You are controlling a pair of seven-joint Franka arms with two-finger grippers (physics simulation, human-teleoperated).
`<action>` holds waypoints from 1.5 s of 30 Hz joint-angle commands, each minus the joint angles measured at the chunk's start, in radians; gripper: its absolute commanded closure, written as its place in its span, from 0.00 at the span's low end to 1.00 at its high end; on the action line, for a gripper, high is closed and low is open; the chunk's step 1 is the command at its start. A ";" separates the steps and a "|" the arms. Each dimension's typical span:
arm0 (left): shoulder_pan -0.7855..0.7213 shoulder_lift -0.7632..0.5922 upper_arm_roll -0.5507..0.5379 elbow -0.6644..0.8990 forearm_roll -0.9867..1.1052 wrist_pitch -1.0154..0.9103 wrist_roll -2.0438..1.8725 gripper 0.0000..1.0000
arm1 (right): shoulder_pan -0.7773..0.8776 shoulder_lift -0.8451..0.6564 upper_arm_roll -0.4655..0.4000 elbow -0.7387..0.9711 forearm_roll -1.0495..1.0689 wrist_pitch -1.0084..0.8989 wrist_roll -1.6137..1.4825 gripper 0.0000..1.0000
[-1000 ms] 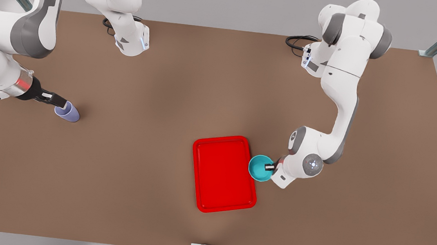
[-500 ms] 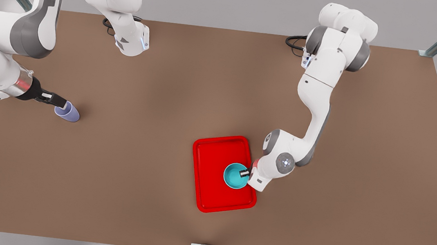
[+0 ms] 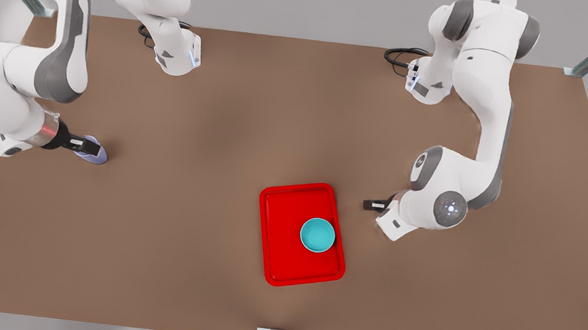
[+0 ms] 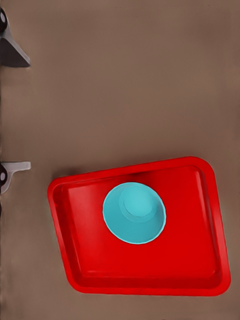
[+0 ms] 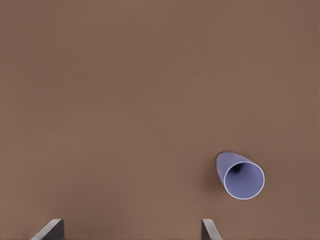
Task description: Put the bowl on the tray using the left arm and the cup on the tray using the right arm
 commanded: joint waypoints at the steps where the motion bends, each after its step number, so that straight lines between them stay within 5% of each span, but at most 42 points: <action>1: 0.031 -0.024 -0.016 -0.002 0.179 -0.041 0.049 0.01 | 0.009 -0.002 0.000 -0.028 -0.002 0.025 -0.004 0.00; 3: 0.148 -0.150 -0.146 -0.084 0.283 -0.079 0.089 0.01 | 0.006 -0.045 0.000 -0.164 -0.007 0.125 -0.011 0.00; 5: 0.157 -0.271 -0.142 -0.192 0.296 -0.078 0.077 0.00 | -0.037 -0.053 -0.014 -0.212 -0.007 0.162 -0.088 0.00; 15: 0.159 -0.276 -0.090 -0.158 0.293 -0.081 0.087 0.00 | -0.123 -0.067 -0.086 -0.433 -0.007 0.395 -0.292 0.00; 21: 0.162 -0.264 -0.082 -0.158 0.293 -0.067 0.087 0.00 | -0.258 0.022 -0.087 -0.430 -0.007 0.470 -0.446 0.00; 37: 0.162 -0.256 -0.080 -0.158 0.291 -0.066 0.087 0.00 | -0.269 0.130 -0.086 -0.467 -0.005 0.549 -0.447 0.02; 40: 0.162 -0.254 -0.080 -0.158 0.291 -0.066 0.087 0.00 | -0.267 0.131 -0.086 -0.467 -0.005 0.546 -0.447 0.75; 45: 0.162 -0.254 -0.080 -0.158 0.291 -0.066 0.087 0.00 | -0.267 0.137 -0.086 -0.467 -0.005 0.532 -0.449 0.79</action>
